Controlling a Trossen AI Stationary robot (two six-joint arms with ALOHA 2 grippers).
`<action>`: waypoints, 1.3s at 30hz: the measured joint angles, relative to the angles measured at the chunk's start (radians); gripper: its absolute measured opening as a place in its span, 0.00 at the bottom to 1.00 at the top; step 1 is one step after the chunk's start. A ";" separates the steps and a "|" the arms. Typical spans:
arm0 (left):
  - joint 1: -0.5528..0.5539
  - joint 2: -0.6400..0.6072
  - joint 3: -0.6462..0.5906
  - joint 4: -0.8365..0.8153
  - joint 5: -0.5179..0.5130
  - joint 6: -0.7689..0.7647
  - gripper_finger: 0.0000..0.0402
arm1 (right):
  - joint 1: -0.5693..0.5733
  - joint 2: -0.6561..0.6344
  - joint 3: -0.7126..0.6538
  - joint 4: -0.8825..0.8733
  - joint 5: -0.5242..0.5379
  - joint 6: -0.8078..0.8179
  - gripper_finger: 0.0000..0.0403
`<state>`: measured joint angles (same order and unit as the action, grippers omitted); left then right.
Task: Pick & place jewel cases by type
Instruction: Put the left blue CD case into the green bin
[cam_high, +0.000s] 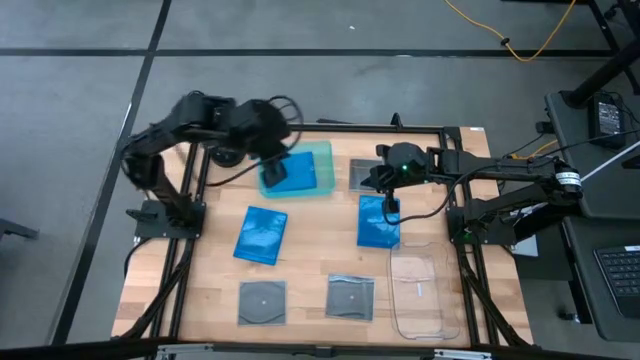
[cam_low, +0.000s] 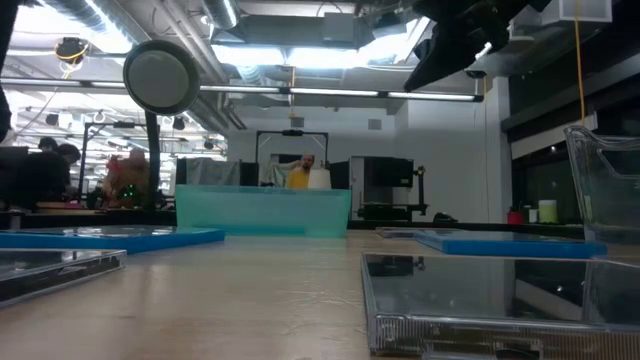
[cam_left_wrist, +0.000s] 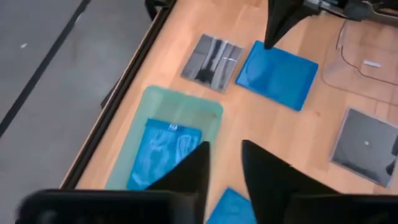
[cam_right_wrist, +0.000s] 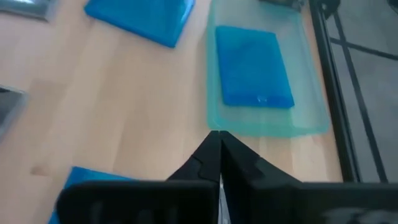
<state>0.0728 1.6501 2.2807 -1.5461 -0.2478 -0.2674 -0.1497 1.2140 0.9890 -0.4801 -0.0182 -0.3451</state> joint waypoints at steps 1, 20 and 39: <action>-0.018 -0.017 0.000 -0.022 -0.025 -0.028 0.13 | 0.000 0.000 0.000 0.012 -0.015 0.001 0.01; -0.299 -0.514 -0.926 0.000 -0.152 -0.656 0.00 | 0.090 0.019 0.000 0.256 -0.072 0.111 0.04; -0.404 -0.739 -1.602 0.402 0.073 -0.938 0.00 | 0.146 0.456 0.000 0.492 -0.111 0.252 0.02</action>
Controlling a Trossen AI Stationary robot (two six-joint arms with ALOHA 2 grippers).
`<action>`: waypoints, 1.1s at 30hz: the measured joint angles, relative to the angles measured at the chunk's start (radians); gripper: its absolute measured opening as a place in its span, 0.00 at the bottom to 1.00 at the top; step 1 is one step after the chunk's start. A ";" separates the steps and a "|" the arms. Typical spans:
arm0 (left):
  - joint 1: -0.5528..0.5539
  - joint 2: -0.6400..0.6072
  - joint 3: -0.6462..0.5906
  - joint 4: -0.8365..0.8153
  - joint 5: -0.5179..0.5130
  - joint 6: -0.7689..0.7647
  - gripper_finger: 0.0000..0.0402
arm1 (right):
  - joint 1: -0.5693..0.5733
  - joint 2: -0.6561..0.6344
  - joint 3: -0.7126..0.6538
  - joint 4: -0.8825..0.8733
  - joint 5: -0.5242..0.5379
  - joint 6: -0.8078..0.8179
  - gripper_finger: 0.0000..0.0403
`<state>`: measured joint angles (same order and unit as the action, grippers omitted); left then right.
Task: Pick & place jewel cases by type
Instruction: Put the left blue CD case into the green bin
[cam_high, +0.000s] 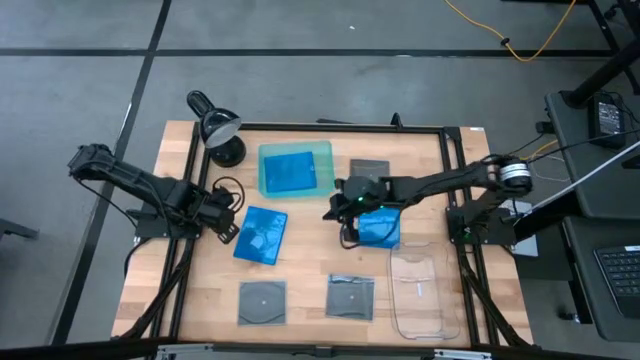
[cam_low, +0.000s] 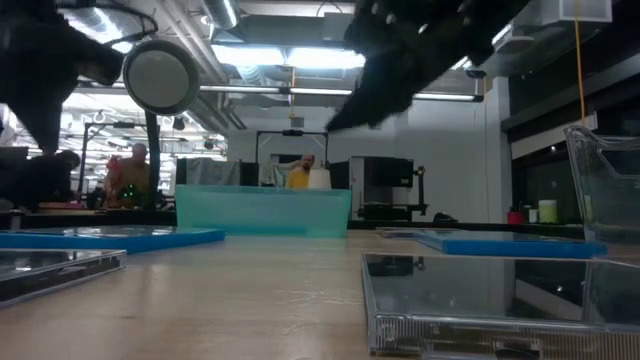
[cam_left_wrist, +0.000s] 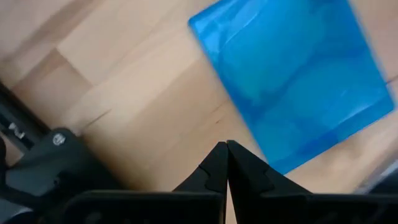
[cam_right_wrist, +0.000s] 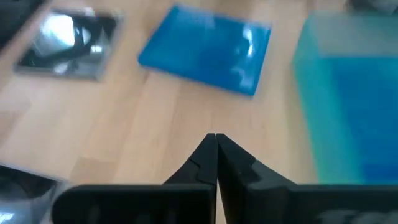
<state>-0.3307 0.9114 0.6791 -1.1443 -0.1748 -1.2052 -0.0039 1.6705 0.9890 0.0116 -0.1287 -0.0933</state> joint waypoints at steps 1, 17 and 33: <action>0.000 0.000 -0.011 0.003 0.004 -0.004 0.00 | 0.002 0.025 0.000 0.006 0.000 0.011 0.02; 0.001 0.003 -0.207 0.290 0.041 -0.067 0.00 | 0.012 0.179 0.000 0.013 -0.040 0.090 0.01; 0.075 0.067 -0.297 0.462 0.063 -0.089 0.00 | 0.012 0.179 0.000 0.005 -0.058 0.082 0.02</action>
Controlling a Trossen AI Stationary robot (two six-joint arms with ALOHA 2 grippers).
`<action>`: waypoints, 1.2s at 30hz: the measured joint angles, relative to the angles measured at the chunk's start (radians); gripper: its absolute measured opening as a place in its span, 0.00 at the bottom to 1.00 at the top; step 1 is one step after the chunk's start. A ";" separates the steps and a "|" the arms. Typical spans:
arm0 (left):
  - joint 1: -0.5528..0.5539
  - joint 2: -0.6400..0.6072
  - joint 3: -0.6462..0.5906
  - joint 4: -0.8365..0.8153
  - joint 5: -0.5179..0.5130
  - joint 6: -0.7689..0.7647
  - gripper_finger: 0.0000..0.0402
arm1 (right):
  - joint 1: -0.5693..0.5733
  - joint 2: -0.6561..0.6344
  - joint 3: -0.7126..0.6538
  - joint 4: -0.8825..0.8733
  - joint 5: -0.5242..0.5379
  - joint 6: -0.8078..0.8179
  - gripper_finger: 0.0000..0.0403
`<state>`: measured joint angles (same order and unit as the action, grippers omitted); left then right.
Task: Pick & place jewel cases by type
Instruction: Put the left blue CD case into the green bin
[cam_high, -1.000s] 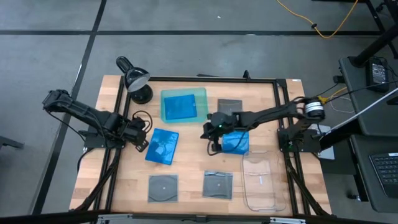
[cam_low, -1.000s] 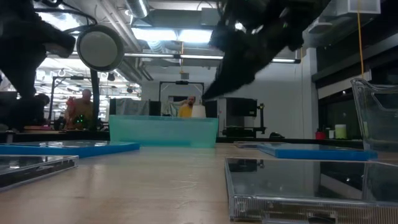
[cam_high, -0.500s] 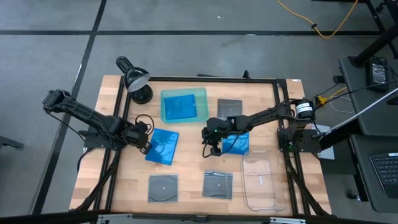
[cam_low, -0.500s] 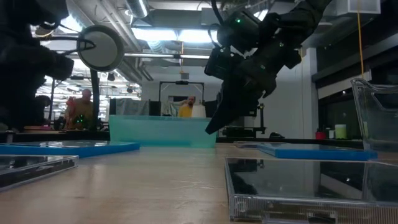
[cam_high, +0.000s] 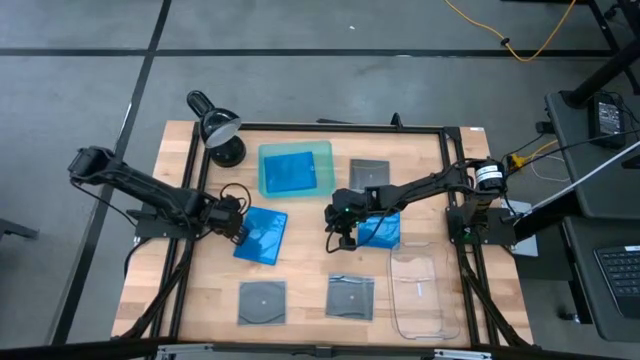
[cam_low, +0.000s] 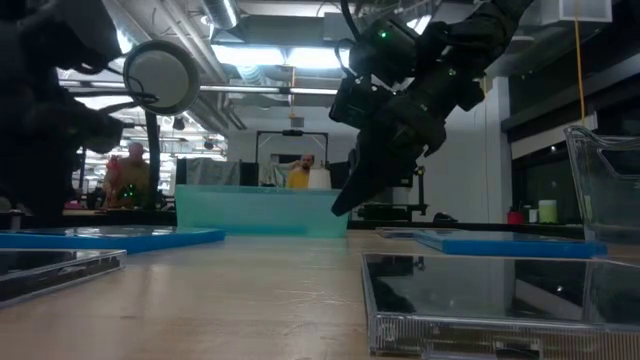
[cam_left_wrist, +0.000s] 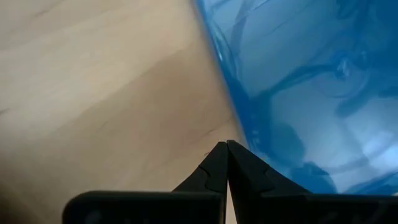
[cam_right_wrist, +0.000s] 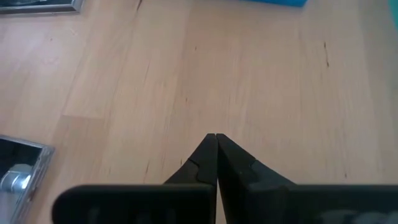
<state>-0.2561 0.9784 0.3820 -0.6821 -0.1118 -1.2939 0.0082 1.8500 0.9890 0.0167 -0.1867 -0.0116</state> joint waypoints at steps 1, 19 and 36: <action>0.004 0.013 0.000 0.013 0.001 0.008 0.00 | 0.000 0.000 0.000 -0.002 0.000 0.000 0.02; 0.094 0.253 0.030 0.340 0.048 0.102 0.00 | 0.000 0.000 0.000 -0.044 -0.001 -0.031 0.03; 0.130 0.415 0.046 0.682 0.060 0.100 0.00 | 0.003 0.000 0.000 -0.146 -0.002 -0.047 0.02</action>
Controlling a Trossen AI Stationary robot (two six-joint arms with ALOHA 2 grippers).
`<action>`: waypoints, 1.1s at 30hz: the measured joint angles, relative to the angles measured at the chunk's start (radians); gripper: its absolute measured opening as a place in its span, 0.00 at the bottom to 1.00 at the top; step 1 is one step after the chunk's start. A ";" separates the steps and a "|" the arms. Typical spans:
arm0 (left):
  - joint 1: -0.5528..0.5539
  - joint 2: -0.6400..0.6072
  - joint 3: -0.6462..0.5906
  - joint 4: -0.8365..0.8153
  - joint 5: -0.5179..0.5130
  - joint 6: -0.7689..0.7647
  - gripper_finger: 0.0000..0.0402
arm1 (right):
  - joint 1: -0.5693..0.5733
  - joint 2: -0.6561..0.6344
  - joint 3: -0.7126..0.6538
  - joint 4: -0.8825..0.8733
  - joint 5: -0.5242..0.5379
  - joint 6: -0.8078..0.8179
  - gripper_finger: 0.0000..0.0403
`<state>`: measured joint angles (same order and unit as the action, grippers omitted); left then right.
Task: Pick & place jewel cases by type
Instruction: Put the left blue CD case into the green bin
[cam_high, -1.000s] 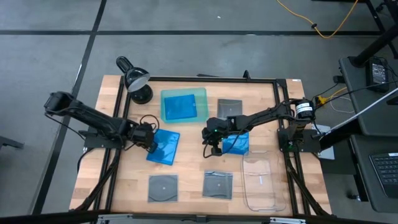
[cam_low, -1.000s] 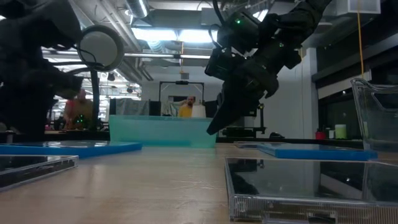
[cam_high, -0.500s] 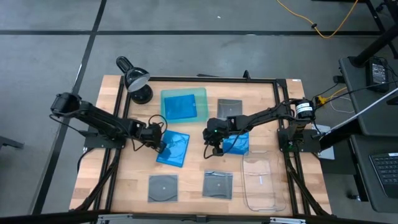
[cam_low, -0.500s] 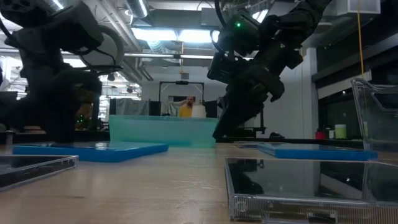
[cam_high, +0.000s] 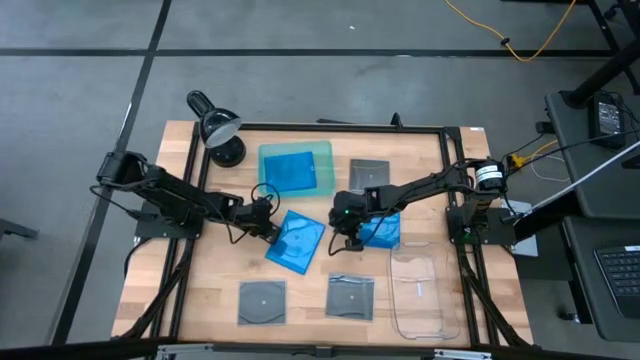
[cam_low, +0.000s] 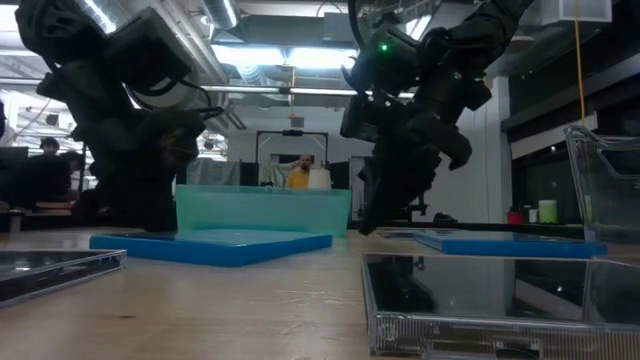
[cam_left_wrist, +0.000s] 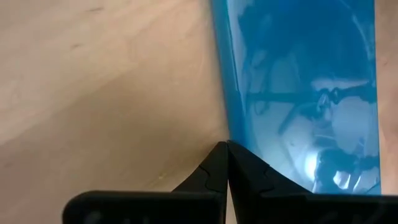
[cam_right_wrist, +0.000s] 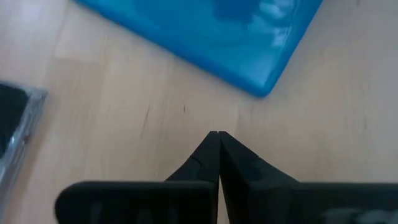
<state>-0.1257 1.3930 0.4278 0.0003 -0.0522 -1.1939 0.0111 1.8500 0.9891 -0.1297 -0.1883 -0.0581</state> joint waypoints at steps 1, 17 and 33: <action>-0.001 -0.004 0.000 -0.007 0.007 0.000 0.00 | 0.002 0.000 0.000 -0.012 0.000 -0.002 0.02; -0.158 -0.029 0.000 -0.053 0.070 -0.190 0.00 | 0.032 0.044 0.003 -0.007 -0.050 0.030 0.01; -0.162 0.082 0.128 0.031 -0.001 -0.156 0.00 | 0.032 0.051 0.002 0.011 -0.047 0.002 0.02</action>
<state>-0.2875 1.4754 0.5554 0.0315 -0.0533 -1.3501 0.0433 1.9011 0.9912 -0.1192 -0.2348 -0.0557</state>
